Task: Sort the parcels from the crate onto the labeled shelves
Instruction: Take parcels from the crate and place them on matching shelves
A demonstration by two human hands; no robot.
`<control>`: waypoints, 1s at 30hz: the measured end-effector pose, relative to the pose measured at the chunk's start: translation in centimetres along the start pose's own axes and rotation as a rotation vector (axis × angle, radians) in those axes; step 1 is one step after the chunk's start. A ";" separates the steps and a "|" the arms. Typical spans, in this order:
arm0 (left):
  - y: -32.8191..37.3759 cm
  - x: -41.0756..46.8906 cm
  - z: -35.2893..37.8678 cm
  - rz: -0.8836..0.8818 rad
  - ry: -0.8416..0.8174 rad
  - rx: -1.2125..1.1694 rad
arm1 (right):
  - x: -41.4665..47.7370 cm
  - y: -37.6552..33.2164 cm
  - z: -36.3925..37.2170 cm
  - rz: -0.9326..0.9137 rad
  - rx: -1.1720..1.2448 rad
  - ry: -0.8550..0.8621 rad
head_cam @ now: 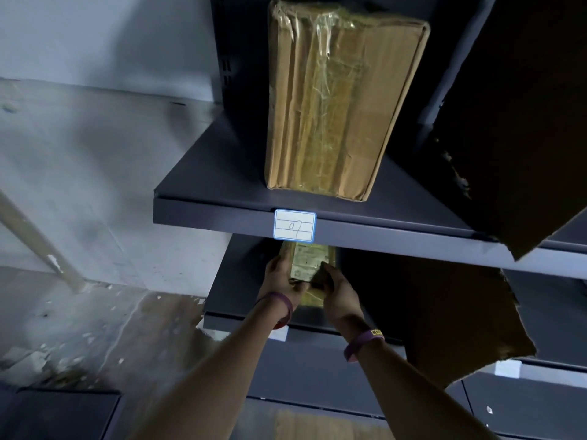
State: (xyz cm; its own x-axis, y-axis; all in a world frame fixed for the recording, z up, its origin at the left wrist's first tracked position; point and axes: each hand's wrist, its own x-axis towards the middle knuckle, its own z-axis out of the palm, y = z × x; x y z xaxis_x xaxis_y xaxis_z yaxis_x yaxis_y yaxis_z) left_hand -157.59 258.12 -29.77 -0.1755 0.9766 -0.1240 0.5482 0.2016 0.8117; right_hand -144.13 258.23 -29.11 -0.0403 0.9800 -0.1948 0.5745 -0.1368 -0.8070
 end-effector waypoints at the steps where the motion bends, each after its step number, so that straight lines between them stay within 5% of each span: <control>1: 0.1 -0.2 0.0 0.001 -0.006 0.012 | 0.0 0.1 0.1 -0.016 -0.031 -0.011; 6: 0.0 -3.4 -1.3 -0.025 0.009 0.035 | -3.1 0.1 -0.7 -0.058 -0.251 -0.047; 14: 3.6 -15.2 -3.6 -0.132 -0.024 -0.082 | -15.2 -2.4 -2.4 0.032 -0.226 -0.161; 21: 8.1 -23.0 -7.6 0.027 0.045 -0.024 | -22.1 -7.3 -6.2 -0.128 -0.191 -0.041; 30: 10.0 -30.2 -5.4 -0.075 -0.079 -0.164 | -29.7 -4.7 -9.6 -0.058 -0.021 0.045</control>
State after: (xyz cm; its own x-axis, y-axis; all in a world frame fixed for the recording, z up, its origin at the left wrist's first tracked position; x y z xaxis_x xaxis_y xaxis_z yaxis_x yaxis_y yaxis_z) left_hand -151.25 230.24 -14.77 -0.1428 0.9634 -0.2269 0.3945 0.2656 0.8796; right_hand -137.83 231.19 -14.18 -0.0370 0.9918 -0.1225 0.5890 -0.0774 -0.8044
